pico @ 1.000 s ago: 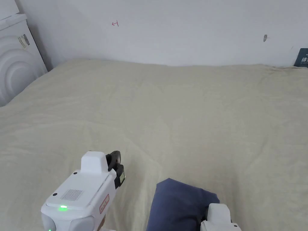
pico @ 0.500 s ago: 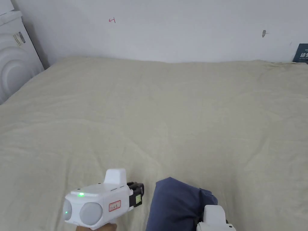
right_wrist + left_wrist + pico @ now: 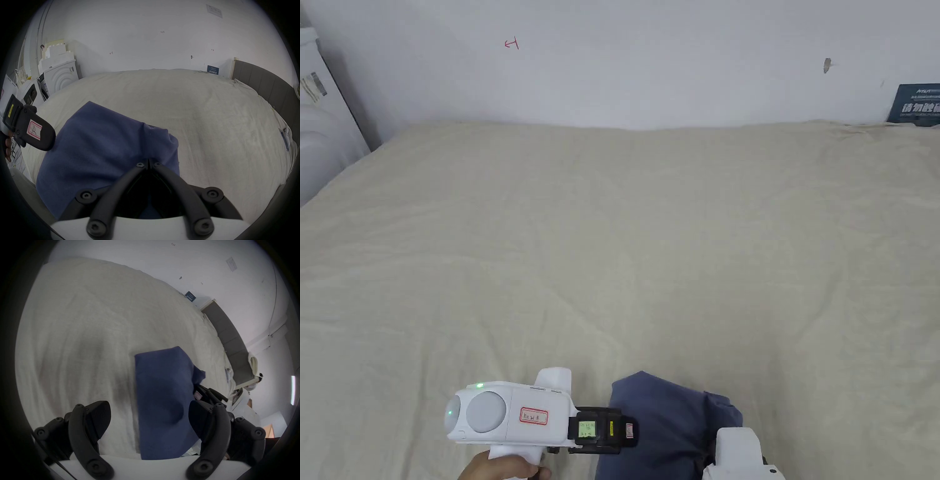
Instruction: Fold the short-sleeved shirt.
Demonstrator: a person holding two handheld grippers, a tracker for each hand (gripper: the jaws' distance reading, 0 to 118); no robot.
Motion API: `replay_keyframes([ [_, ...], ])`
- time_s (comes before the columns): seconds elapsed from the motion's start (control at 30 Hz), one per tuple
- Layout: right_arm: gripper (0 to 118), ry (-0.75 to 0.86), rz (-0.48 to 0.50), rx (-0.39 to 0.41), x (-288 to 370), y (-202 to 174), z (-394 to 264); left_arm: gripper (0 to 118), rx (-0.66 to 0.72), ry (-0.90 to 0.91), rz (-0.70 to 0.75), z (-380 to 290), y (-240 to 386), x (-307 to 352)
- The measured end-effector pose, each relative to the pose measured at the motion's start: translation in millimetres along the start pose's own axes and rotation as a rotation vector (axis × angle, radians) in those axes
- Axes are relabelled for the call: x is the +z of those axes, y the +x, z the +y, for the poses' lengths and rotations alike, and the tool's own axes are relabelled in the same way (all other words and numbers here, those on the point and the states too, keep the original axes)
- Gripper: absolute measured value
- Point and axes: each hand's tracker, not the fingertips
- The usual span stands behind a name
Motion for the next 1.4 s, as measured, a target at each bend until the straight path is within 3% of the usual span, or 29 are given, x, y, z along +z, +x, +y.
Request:
replay_keyframes([
  [0.23,0,-0.002,0.006,-0.004,0.0,1.8,0.5,102,-0.045,-0.039,-0.017,5.0,6.1,-21.7],
  [0.37,0,-0.002,0.007,0.002,0.8,1.8,0.8,94,-0.056,-0.067,-0.055,7.6,12.9,-30.7],
  [0.57,0,-0.005,0.012,-0.002,2.0,2.7,2.1,59,-0.074,-0.086,-0.023,9.1,15.2,-32.9],
  [0.63,0,-0.006,0.013,0.0,1.4,2.8,2.5,42,-0.059,-0.095,-0.037,9.0,15.6,-33.2],
  [0.77,0,-0.009,0.015,-0.004,1.2,3.4,3.0,26,-0.076,-0.089,-0.011,4.6,25.0,-35.3],
  [1.07,0,0.001,0.035,-0.017,13.6,10.5,14.2,22,-0.092,-0.054,0.036,0.8,37.4,-27.9],
  [1.4,0,0.233,0.03,-0.03,73.4,40.8,72.6,21,-0.168,-0.035,0.07,27.8,35.6,24.7],
])
